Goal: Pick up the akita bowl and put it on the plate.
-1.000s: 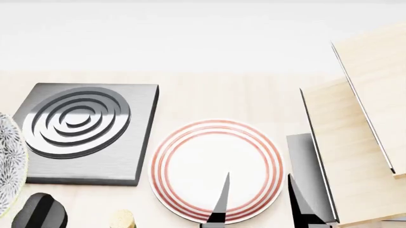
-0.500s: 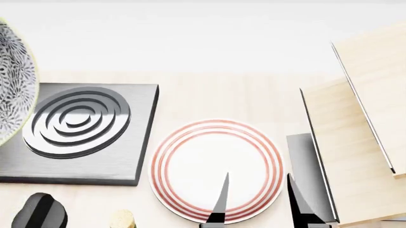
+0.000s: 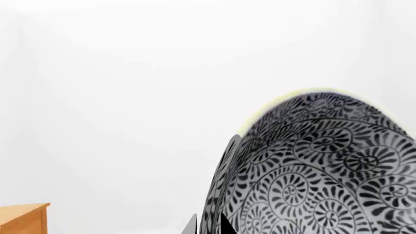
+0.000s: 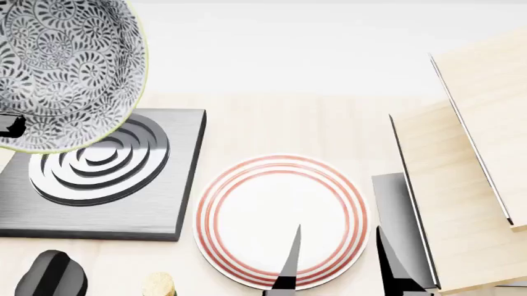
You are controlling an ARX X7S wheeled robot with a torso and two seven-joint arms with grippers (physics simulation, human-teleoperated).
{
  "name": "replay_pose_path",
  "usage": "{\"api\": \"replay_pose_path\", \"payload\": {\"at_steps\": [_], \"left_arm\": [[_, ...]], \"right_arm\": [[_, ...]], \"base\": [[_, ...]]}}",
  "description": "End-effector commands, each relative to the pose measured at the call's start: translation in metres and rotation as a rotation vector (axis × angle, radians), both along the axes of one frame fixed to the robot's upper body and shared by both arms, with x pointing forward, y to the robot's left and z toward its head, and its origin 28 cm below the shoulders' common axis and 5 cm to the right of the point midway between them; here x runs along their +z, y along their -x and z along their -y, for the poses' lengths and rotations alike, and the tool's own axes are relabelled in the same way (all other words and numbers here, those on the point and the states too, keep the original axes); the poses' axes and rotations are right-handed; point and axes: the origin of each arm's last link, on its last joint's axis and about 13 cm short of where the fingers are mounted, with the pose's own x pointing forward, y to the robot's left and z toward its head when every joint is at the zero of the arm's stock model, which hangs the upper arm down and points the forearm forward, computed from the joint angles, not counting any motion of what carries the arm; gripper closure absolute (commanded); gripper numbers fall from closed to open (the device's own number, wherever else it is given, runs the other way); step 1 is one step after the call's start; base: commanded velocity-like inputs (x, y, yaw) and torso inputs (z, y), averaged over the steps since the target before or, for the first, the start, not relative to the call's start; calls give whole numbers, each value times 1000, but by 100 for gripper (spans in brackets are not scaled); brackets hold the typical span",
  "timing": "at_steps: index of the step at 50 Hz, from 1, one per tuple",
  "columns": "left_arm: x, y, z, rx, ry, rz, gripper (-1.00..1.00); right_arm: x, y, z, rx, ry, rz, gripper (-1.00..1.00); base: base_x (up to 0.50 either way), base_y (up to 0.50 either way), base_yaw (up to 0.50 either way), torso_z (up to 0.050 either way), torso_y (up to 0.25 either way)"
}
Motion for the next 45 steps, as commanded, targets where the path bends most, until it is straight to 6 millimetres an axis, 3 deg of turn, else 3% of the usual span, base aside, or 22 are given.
{"api": "replay_pose_path", "payload": {"at_steps": [1,9,17,32,45], "left_arm": [[10,-30,11,-92,24,-144,100],[10,-46,19,-245,15,-445,100],[8,-50,24,-238,3,-651,100],[20,-63,37,-275,-12,-897,100],[32,-105,50,-305,50,-1026,100]], "right_arm": [[-1,-1,0,1,0,-3,-100],[-2,-2,0,2,1,-7,-100],[-3,-2,0,3,0,-8,-100],[-5,-1,-1,10,7,-10,-100],[-4,0,1,5,8,-4,-100]], "base": [[0,0,0,0,0],[0,0,0,0,1],[0,0,0,0,0],[0,0,0,0,1],[0,0,0,0,0]]}}
